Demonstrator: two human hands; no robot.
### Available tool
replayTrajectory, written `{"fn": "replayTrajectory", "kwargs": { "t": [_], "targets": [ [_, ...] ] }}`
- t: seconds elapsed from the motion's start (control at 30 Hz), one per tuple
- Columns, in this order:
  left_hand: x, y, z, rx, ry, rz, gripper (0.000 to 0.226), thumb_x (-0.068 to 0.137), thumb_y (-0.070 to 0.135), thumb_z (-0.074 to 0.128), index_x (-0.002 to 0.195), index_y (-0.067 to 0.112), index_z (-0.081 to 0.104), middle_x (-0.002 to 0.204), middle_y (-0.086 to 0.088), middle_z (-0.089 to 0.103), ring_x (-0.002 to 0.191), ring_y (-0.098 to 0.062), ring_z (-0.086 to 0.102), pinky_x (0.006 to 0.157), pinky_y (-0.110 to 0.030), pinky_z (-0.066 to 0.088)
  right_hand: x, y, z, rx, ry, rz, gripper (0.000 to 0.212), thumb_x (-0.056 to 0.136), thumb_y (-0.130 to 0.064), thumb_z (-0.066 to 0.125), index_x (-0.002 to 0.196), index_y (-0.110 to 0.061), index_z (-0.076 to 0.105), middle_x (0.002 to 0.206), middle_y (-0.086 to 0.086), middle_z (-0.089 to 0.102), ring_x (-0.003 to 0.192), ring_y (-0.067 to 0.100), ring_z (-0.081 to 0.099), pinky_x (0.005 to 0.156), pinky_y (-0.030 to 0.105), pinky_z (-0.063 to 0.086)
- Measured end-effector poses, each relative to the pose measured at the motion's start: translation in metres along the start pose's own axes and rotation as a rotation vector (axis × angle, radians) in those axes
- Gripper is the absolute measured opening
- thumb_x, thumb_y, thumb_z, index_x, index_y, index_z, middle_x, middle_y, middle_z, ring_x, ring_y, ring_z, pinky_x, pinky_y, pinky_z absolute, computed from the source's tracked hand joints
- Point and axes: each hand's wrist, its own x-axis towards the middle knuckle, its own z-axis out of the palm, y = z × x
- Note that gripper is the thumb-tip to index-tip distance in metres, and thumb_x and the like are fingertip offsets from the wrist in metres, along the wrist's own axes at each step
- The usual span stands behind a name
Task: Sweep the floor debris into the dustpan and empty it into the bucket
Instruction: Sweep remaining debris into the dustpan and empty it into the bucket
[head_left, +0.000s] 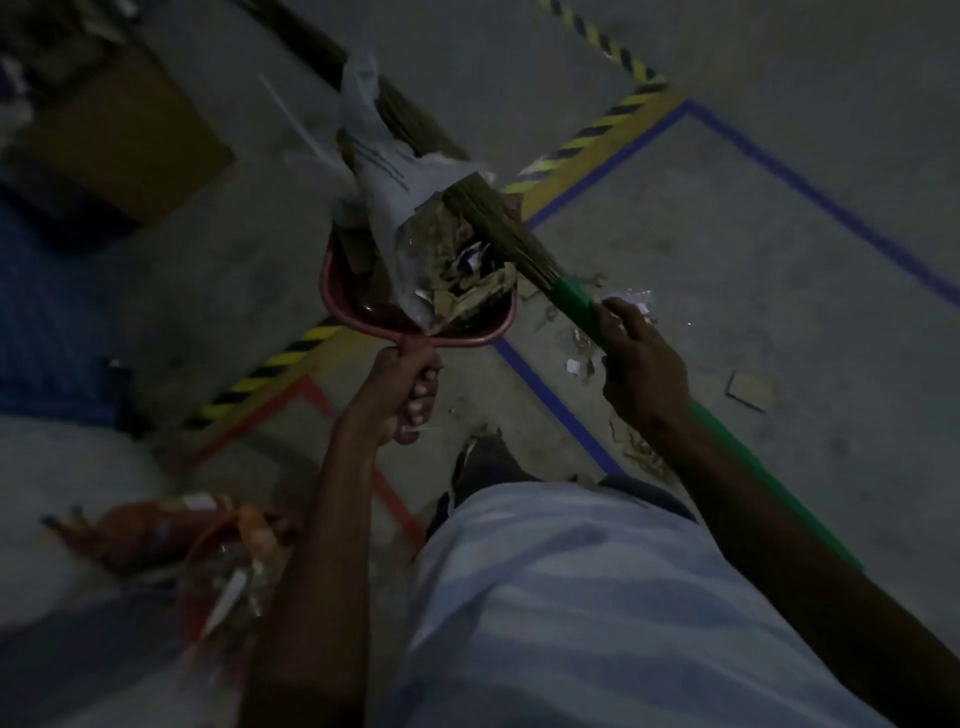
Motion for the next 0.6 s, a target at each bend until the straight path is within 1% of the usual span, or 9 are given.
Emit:
{"fn": "replayTrajectory", "kwargs": {
  "t": [0.1,0.17,0.27,0.33,0.43,0.53,0.6],
  "targets": [
    [-0.036,-0.036,-0.010,-0.124,0.104,-0.007,0.036,0.092,0.010,0.052,0.058,0.013,0.039,0.043,0.000,0.027,0.028,-0.013,0.023,0.039,-0.016,0.023,0.001,-0.002,0.000,0.010,-0.080,-0.150,0.080,0.078,0.004,0.068,0.147,-0.021,0.036,0.150,0.004,0.039,0.097,0.035,0.060,0.054,0.045,0.055],
    [-0.063,-0.059,-0.016,-0.189,0.184,0.001,0.037,0.093,0.011,0.052,0.058,0.014,0.039,0.043,0.000,0.028,0.029,-0.012,0.023,0.041,-0.017,0.020,0.000,-0.013,0.004,0.044,-0.131,-0.242,0.080,0.079,0.005,0.066,0.148,-0.021,0.036,0.150,0.004,0.038,0.092,0.034,0.061,0.051,0.044,0.055],
    [-0.105,-0.093,-0.026,-0.275,0.286,0.023,0.038,0.093,0.011,0.052,0.058,0.015,0.040,0.044,0.001,0.028,0.032,-0.013,0.022,0.046,-0.024,0.016,-0.006,-0.038,0.015,0.083,-0.215,-0.390,0.076,0.081,0.007,0.061,0.149,-0.018,0.037,0.150,0.007,0.039,0.092,0.038,0.061,0.052,0.044,0.054],
    [-0.130,-0.118,-0.038,-0.333,0.357,0.022,0.037,0.092,0.013,0.053,0.058,0.016,0.040,0.046,0.000,0.028,0.034,-0.014,0.022,0.046,-0.025,0.016,-0.010,-0.060,0.024,0.105,-0.267,-0.488,0.073,0.083,0.005,0.060,0.149,-0.018,0.039,0.150,0.007,0.040,0.093,0.039,0.061,0.053,0.043,0.053],
    [-0.163,-0.155,-0.063,-0.453,0.442,0.013,0.030,0.092,0.019,0.054,0.063,0.015,0.043,0.048,0.000,0.029,0.034,-0.013,0.023,0.045,-0.023,0.016,-0.012,-0.099,0.043,0.090,-0.338,-0.616,0.075,0.084,0.000,0.063,0.150,-0.022,0.034,0.151,0.004,0.036,0.095,0.037,0.060,0.054,0.045,0.055],
    [-0.189,-0.190,-0.093,-0.505,0.509,-0.026,0.036,0.095,0.019,0.052,0.061,0.017,0.041,0.048,0.002,0.029,0.034,-0.011,0.023,0.041,-0.021,0.017,-0.014,-0.147,0.063,0.062,-0.408,-0.736,0.078,0.083,0.001,0.064,0.149,-0.023,0.031,0.150,0.005,0.036,0.090,0.038,0.059,0.052,0.047,0.054],
    [-0.204,-0.214,-0.112,-0.589,0.536,-0.081,0.038,0.096,0.018,0.050,0.059,0.019,0.040,0.047,0.004,0.029,0.032,-0.009,0.022,0.036,-0.018,0.018,-0.019,-0.181,0.078,0.030,-0.463,-0.787,0.076,0.083,0.002,0.064,0.150,-0.020,0.034,0.150,0.006,0.037,0.089,0.039,0.059,0.051,0.045,0.052]
  ]
}}
